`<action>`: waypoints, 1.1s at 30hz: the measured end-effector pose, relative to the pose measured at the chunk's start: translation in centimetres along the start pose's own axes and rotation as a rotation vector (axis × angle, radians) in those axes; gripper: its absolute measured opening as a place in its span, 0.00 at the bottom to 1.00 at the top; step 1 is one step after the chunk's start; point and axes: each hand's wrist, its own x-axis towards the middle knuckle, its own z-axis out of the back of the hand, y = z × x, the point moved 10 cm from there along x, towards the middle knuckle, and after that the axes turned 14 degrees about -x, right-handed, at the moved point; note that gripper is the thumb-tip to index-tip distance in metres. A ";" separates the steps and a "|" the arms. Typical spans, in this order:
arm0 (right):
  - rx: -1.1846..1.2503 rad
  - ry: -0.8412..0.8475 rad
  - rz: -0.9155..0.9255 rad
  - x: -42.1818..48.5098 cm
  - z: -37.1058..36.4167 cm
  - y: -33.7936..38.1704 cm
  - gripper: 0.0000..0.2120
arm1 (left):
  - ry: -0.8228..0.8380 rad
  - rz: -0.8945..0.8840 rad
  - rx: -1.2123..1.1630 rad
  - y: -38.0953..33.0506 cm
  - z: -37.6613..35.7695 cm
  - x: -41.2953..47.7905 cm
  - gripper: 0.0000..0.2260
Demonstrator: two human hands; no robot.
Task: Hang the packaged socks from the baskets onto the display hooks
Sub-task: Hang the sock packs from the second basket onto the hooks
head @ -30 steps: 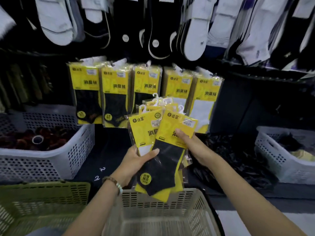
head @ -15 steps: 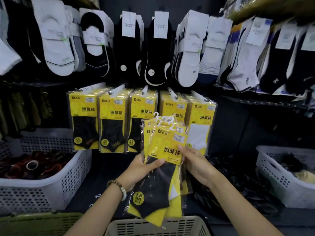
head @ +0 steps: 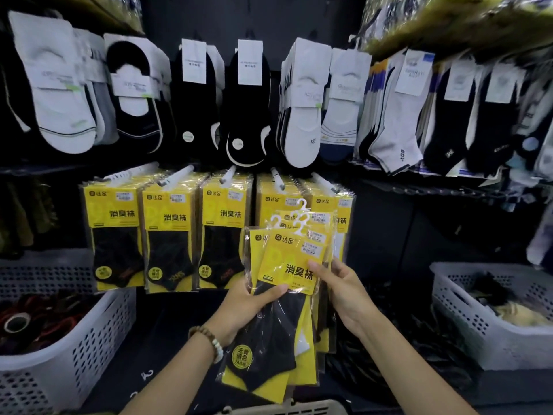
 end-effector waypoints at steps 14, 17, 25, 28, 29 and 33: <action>-0.029 -0.326 0.086 1.3 7.4 1.1 0.13 | -0.114 -0.079 -0.116 -0.7 -0.5 1.9 0.29; -0.103 -0.401 0.106 2.0 10.2 1.6 0.09 | -0.205 -0.110 -0.144 -1.6 1.4 2.2 0.24; -0.286 -0.302 0.114 7.2 10.2 3.4 0.06 | -0.264 -0.176 -0.114 -3.9 4.2 2.5 0.31; -0.323 -0.256 0.135 8.6 9.5 3.6 0.06 | -0.246 -0.194 -0.118 -4.2 4.5 2.7 0.28; -0.327 -0.243 0.135 9.0 9.5 3.5 0.06 | -0.242 -0.200 -0.123 -4.3 4.6 2.7 0.27; -0.384 -0.200 0.111 10.7 9.6 3.0 0.09 | -0.243 -0.204 -0.113 -4.3 4.7 3.1 0.26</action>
